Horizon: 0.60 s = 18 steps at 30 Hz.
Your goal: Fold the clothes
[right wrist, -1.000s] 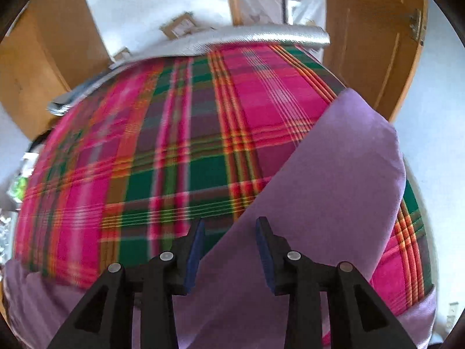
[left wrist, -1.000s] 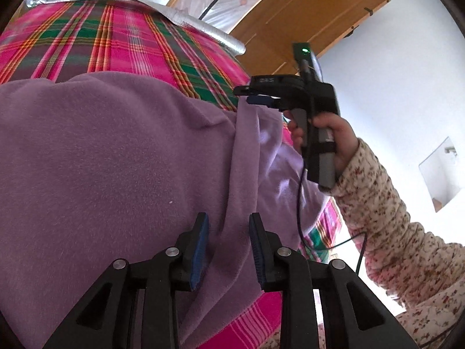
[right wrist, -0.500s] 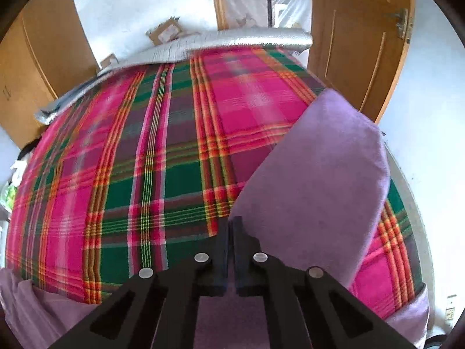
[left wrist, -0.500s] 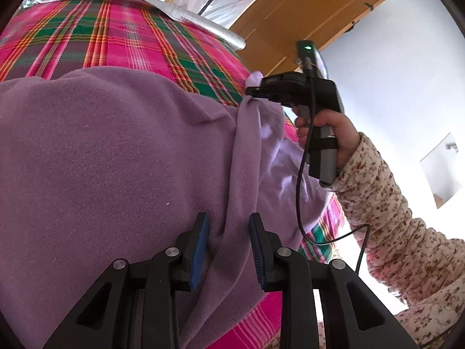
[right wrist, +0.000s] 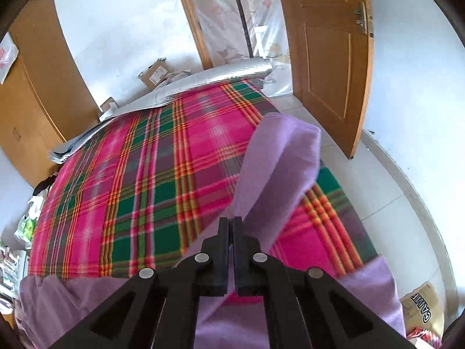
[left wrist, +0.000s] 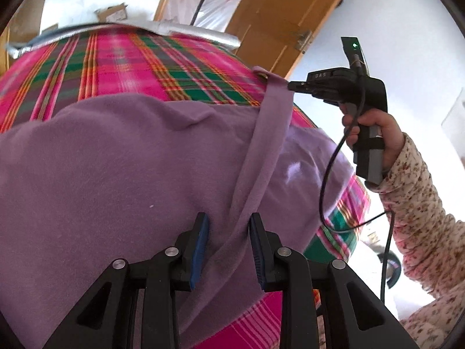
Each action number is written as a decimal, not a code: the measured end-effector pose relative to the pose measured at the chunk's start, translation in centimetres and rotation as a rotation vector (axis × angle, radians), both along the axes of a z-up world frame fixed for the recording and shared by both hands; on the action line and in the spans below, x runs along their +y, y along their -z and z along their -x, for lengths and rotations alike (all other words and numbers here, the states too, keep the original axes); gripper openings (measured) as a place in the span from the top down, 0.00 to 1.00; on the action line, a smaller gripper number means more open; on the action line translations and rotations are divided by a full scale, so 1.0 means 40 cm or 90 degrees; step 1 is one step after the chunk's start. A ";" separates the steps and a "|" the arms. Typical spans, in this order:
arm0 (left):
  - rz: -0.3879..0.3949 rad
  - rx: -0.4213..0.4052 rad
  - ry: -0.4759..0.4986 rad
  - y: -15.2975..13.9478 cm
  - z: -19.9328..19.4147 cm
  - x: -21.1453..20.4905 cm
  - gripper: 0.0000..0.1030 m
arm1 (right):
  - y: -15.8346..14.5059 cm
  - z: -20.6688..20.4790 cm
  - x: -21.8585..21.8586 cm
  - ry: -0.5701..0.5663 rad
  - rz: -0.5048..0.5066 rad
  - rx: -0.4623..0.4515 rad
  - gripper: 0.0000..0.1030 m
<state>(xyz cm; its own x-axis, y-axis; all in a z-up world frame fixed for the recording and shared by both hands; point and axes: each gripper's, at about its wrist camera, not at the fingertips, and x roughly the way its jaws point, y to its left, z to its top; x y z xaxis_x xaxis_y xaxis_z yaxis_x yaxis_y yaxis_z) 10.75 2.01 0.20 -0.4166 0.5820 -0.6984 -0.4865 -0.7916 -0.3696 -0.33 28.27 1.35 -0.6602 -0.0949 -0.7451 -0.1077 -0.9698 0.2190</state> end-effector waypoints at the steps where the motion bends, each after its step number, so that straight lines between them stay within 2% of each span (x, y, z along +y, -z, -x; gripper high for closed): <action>1: 0.012 0.013 0.005 -0.005 -0.007 0.008 0.72 | 0.007 -0.002 0.008 0.003 0.006 -0.004 0.98; 4: 0.056 0.046 0.019 -0.007 -0.023 0.034 0.72 | 0.023 -0.008 0.015 0.009 0.019 -0.010 0.98; 11: 0.116 0.081 0.033 -0.006 -0.044 0.068 0.71 | 0.027 -0.012 0.007 -0.002 0.034 -0.007 0.98; 15: 0.123 0.083 0.039 -0.002 -0.046 0.066 0.71 | 0.025 -0.014 0.015 0.001 0.044 0.001 0.98; 18: 0.130 0.063 0.032 0.009 -0.037 0.065 0.72 | 0.027 -0.017 0.020 0.003 0.048 0.001 0.98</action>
